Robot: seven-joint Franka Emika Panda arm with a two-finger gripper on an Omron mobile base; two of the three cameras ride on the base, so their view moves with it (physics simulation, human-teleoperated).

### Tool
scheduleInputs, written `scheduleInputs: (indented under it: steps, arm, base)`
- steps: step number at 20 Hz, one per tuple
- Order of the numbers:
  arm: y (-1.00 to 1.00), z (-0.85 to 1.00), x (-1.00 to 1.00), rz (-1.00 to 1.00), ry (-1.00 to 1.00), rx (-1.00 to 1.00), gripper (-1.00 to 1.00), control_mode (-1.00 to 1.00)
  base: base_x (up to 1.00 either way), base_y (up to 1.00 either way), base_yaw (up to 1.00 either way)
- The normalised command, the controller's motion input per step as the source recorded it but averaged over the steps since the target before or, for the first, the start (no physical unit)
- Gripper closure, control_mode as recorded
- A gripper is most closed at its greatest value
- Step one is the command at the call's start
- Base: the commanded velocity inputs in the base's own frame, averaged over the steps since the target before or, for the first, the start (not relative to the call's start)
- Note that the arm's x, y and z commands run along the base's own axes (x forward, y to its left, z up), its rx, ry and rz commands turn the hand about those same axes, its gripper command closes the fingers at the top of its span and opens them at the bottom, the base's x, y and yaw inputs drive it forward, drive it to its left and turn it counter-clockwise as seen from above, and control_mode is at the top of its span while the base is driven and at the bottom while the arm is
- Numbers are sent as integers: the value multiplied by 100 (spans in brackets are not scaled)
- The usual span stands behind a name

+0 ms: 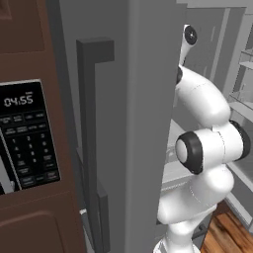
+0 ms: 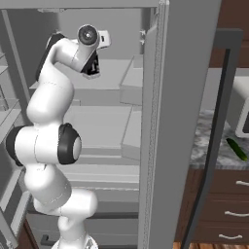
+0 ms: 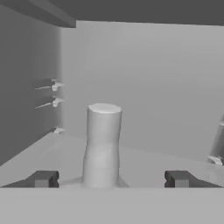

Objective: Place the liquors on the top shelf of the fridge to keep them out of children's reach, and place the cucumber on lower shelves for easy access.

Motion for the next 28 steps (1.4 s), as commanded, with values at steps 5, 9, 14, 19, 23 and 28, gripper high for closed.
scheduleInputs:
  steps: [5, 9, 14, 19, 23, 28]
  arm:
    - [0, -13, 4, 0, 0, 0, -100, -100]
    - [0, -5, 0, 0, 0, 0, -100, -100]
    - [0, -5, -4, 0, 0, 0, -100, -100]
    - [0, 0, -28, 0, 2, -2, -100, -100]
    - [-6, 0, -51, 0, 6, -3, -100, -100]
    - [-9, 0, -69, 0, 10, -5, -100, -100]
  base:
    - [0, 0, 0]
    - [0, 0, 0]
    - [0, 0, 0]
    - [0, 0, 0]
    - [0, 0, 0]
    - [0, 0, 0]
